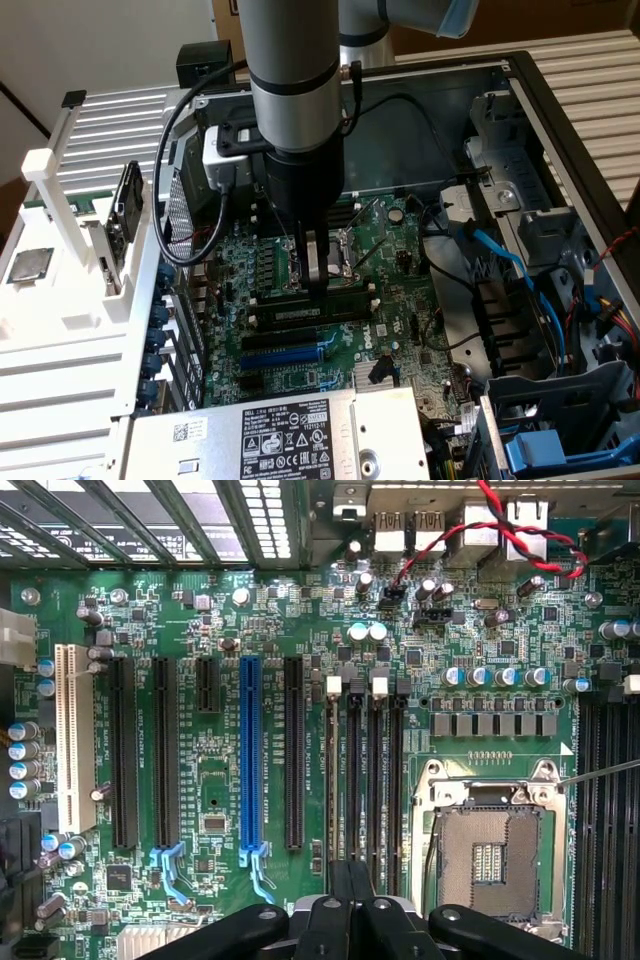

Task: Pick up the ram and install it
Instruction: 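Press down the ram until it locks into place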

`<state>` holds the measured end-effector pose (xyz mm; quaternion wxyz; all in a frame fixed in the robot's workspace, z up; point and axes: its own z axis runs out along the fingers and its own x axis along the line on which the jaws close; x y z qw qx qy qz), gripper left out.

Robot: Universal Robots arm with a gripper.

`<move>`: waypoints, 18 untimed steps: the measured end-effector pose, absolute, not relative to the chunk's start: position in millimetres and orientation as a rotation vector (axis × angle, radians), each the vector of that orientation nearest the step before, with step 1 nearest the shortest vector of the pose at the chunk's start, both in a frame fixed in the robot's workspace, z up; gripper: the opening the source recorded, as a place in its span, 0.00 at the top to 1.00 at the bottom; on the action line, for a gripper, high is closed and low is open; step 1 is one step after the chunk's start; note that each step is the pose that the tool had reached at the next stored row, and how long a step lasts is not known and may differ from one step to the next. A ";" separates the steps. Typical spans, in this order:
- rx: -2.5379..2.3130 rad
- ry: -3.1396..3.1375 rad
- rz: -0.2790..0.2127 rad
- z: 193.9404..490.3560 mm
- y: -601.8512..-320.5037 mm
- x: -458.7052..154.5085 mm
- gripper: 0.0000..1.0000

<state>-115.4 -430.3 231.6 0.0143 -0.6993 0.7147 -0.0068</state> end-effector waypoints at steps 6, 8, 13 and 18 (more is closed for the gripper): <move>-2.177 2.225 -0.021 231.7 -431.3 -115.4 0.90; -2.178 2.225 -0.021 231.7 -431.3 -115.4 0.90; -2.178 2.225 -0.021 231.1 -431.4 -115.4 0.90; -2.178 2.225 -0.021 230.3 -431.4 -115.4 0.90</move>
